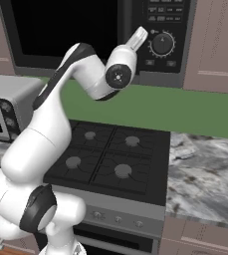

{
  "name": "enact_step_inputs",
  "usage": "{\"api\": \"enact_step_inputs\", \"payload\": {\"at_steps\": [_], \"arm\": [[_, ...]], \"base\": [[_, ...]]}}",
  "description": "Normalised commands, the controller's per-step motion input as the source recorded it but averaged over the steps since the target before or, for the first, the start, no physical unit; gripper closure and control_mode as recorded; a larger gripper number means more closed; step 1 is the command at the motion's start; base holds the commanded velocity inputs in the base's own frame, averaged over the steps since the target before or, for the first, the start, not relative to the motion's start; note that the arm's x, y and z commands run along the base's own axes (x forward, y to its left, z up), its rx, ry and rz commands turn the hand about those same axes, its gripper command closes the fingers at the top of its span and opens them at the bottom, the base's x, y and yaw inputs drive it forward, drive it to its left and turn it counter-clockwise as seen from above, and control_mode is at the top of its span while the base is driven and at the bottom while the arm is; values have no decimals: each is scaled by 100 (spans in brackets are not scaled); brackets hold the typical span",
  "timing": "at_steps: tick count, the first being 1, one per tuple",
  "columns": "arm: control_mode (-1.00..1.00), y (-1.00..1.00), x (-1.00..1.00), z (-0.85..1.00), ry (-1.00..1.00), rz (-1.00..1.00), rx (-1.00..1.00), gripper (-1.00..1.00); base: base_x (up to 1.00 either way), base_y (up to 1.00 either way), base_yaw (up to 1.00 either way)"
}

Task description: Transport the chicken drumstick from the fridge to the microwave and turn on the microwave.

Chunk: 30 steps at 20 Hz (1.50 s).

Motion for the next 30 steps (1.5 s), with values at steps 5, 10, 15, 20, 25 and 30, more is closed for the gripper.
{"api": "enact_step_inputs", "payload": {"at_steps": [5, 10, 15, 20, 25, 30], "arm": [[-100, 5, -8, 3, 0, -9, 13, -100], [-100, 13, -1, 0, 0, -7, 25, -100], [-100, 10, 0, 0, -1, 0, 25, -100], [-100, 0, 0, 8, -2, 0, 18, -100], [-100, 0, -5, 4, -2, 0, 17, -100], [-100, -11, -7, 0, -7, 0, 15, -100]], "base": [[0, 0, 0], [0, 0, 0], [0, 0, 0], [0, 0, 0], [0, 0, 0], [0, 0, 0]]}}
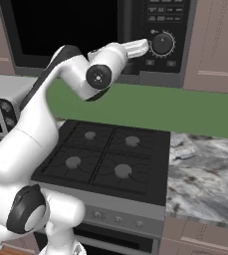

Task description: Transport the chicken drumstick from the fridge to the microwave and turn on the microwave.

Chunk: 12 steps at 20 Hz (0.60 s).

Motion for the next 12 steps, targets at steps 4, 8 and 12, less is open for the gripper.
{"api": "enact_step_inputs", "payload": {"at_steps": [4, 8, 12], "arm": [[-100, -13, -3, 0, -10, 0, 12, -100], [-100, -2, -9, 0, -10, 0, 13, -100], [-100, 9, -6, 0, -7, 0, 14, -100]], "base": [[0, 0, 0], [0, 0, 0], [0, 0, 0]]}}
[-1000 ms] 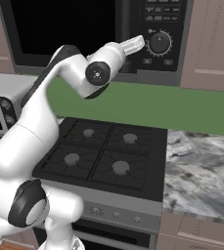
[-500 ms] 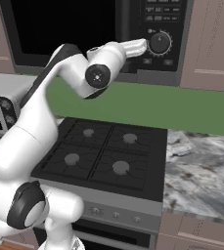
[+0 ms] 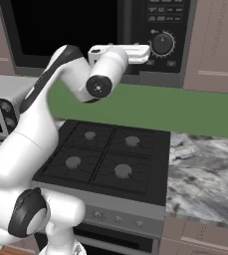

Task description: Transport the chicken drumstick from the fridge to the microwave and turn on the microwave.

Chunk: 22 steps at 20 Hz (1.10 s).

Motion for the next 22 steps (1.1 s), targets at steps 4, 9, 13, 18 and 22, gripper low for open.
{"api": "enact_step_inputs", "payload": {"at_steps": [4, 9, 13, 18, 22], "arm": [[-100, 0, -3, 0, -5, 0, 9, -100], [-100, 0, -3, 6, -2, 0, 6, -100], [-100, 0, -15, 8, 0, 0, 4, -100], [-100, 0, -29, 10, -1, 0, 1, -100], [-100, 0, -30, 14, 0, 0, 0, -100]], "base": [[0, 0, 0], [0, 0, 0], [0, 0, 0], [0, 0, 0], [0, 0, 0]]}}
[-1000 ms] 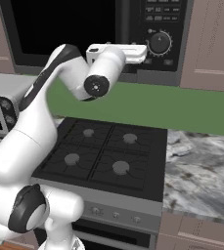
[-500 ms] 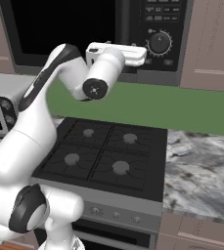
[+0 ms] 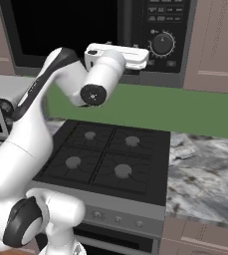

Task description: Transport the chicken drumstick from the fridge to the microwave and turn on the microwave.

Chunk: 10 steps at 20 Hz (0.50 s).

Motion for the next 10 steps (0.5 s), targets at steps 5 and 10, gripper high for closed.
{"api": "enact_step_inputs", "payload": {"at_steps": [5, 10], "arm": [[-100, 2, -44, 11, 0, 0, 3, -100], [-100, 0, -55, 2, -2, 0, 0, -100]], "base": [[0, 0, 0], [0, 0, 0]]}}
